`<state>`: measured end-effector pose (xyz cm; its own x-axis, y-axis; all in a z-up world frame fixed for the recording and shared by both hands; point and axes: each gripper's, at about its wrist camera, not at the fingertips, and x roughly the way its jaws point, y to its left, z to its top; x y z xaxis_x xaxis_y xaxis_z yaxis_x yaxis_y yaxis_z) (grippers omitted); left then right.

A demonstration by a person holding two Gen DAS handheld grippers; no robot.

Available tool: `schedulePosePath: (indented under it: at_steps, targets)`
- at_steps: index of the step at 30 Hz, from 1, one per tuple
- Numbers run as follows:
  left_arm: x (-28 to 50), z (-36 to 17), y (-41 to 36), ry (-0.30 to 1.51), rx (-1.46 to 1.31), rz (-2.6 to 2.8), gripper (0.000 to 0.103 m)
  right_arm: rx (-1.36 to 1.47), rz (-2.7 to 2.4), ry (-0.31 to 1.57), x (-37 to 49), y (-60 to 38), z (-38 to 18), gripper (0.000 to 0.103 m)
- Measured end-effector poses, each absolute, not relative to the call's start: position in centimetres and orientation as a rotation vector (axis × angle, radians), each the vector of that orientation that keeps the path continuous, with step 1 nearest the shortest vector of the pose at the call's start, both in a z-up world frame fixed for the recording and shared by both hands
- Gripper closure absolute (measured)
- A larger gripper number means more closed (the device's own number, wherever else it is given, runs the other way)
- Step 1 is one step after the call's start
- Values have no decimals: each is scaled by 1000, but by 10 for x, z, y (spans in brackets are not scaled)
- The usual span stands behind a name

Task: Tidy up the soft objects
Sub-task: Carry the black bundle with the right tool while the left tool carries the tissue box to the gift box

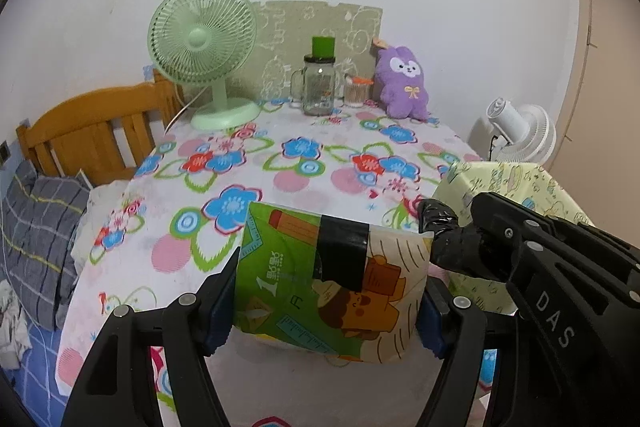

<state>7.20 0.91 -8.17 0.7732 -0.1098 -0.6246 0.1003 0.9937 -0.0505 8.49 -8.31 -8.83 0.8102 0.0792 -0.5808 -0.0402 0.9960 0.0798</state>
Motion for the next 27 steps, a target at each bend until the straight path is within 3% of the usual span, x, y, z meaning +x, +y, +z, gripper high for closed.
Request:
schedulePosePath:
  at_steps: [27]
  targets:
    - [80, -36, -34, 601, 30, -161, 28, 52, 84, 583, 95, -113, -43, 100]
